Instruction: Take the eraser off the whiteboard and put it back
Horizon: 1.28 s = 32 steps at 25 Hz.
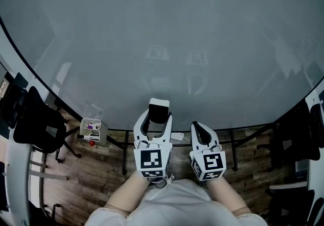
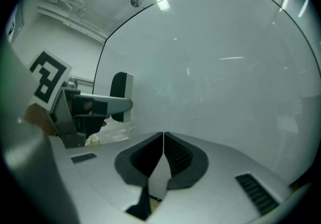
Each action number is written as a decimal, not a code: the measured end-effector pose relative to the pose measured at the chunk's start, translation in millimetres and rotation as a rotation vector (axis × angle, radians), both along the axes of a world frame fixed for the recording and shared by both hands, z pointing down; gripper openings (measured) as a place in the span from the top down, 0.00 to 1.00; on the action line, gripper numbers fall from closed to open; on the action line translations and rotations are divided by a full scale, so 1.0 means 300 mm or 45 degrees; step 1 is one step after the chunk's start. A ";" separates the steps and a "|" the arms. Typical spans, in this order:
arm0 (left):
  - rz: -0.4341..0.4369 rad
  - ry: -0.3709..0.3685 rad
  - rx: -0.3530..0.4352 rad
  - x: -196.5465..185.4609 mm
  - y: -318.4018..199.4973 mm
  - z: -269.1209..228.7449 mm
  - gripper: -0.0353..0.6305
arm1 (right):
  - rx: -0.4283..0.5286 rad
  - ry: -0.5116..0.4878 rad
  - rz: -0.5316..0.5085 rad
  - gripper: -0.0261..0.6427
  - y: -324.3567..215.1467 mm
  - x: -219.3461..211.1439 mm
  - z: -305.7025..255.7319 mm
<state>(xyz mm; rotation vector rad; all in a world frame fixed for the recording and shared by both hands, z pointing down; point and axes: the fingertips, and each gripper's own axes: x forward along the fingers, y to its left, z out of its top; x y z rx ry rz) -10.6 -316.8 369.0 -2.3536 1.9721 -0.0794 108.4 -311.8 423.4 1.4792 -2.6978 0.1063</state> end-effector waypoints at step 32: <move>-0.038 0.029 0.050 -0.004 -0.009 -0.089 0.53 | 0.008 0.016 0.032 0.92 0.019 0.052 0.004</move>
